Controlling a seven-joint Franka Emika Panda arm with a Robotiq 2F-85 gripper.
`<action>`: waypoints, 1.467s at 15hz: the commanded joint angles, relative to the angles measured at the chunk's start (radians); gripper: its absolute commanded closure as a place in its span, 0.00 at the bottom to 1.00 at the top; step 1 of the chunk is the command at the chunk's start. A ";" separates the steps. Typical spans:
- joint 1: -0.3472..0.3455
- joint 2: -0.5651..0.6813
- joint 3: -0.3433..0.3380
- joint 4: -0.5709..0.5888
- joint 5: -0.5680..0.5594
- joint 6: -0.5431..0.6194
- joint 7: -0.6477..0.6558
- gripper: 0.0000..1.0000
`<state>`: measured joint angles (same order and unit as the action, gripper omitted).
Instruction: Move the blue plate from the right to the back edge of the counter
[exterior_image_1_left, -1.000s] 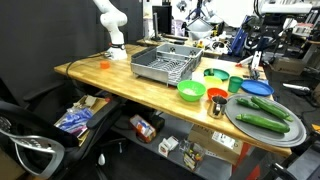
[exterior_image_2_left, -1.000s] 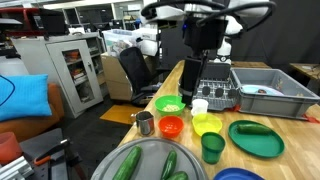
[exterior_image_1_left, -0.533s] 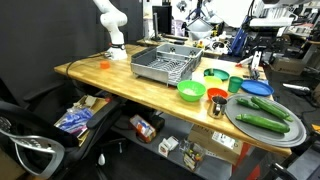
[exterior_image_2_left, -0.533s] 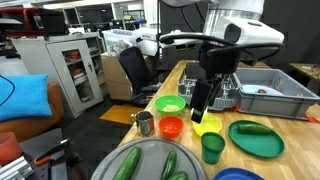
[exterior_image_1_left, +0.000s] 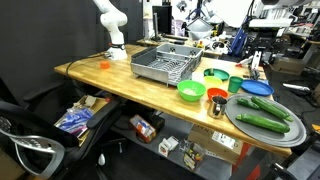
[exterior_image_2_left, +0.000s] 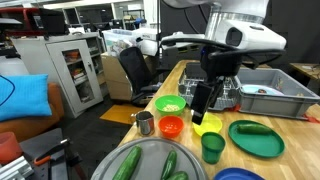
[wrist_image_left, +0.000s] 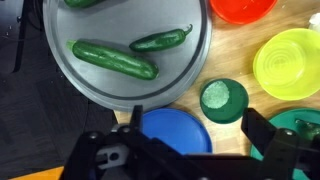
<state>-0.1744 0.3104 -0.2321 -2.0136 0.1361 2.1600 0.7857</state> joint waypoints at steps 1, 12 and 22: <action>-0.023 0.082 -0.013 0.079 0.055 0.006 0.020 0.00; -0.066 0.416 -0.017 0.354 0.083 0.091 0.012 0.00; -0.104 0.612 -0.003 0.549 0.115 0.071 -0.007 0.00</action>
<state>-0.2542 0.8762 -0.2511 -1.5394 0.2387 2.2723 0.8010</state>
